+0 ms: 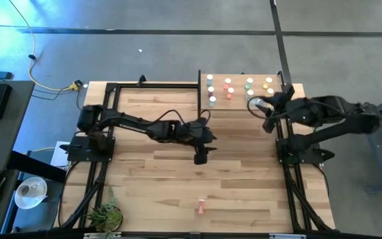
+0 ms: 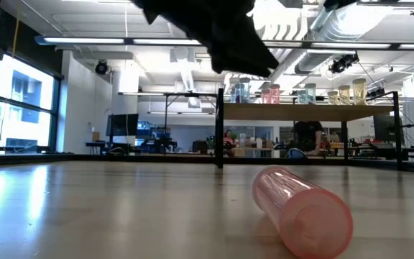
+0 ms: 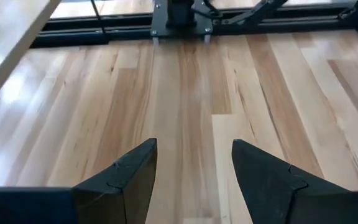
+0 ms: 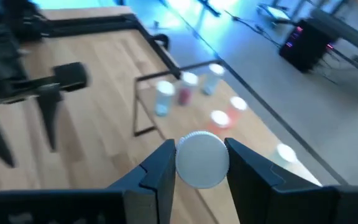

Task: Pick and place medicine bottles onto shelf by color
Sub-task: Put the green pill bottle on the shelf aligned with the green pill bottle

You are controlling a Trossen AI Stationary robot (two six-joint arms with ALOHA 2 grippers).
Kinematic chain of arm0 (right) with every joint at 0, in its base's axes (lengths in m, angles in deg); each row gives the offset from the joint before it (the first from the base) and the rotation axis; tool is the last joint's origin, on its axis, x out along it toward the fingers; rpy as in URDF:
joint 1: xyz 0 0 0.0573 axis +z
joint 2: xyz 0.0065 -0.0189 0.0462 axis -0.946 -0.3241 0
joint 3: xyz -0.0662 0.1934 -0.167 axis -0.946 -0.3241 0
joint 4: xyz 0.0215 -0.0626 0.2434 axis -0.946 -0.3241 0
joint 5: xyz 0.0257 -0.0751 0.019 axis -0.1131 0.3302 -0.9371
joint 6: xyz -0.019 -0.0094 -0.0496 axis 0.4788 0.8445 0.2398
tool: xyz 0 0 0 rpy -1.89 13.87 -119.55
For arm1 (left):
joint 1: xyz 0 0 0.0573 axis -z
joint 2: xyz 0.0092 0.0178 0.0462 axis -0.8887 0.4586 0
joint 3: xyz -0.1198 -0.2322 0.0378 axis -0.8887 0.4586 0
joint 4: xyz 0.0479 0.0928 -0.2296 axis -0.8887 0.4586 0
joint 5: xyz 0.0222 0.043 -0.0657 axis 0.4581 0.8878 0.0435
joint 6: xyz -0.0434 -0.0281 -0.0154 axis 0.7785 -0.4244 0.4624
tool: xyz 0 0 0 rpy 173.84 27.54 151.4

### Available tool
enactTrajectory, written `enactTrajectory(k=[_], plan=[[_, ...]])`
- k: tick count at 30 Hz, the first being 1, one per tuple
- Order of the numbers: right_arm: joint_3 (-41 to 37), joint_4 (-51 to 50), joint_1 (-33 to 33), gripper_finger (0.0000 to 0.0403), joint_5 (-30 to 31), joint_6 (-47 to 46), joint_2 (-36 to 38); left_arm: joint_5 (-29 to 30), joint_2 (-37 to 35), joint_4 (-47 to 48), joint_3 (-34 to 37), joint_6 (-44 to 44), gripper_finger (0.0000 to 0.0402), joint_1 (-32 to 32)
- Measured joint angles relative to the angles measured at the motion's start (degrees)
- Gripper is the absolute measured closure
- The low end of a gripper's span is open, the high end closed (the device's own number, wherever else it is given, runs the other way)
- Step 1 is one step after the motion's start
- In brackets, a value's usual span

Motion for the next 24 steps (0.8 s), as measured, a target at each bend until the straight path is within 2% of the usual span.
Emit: enactTrajectory(k=[8,14,24], plan=[[0.4,-2.2,-12.0,0.0289,-7.7,-0.4,-0.9,0.2,-7.4,-12.4,13.2,3.5,0.0202,0.1],[0.4,-4.7,-19.9,0.0289,-13.9,-0.5,-4.2,0.3,-12.1,-17.5,21.1,6.2,0.0202,0.1],[0.4,-6.4,-30.5,0.0289,-25.3,-0.5,-11.2,0.3,-12.6,-19.1,23.1,5.9,0.0202,0.1]])
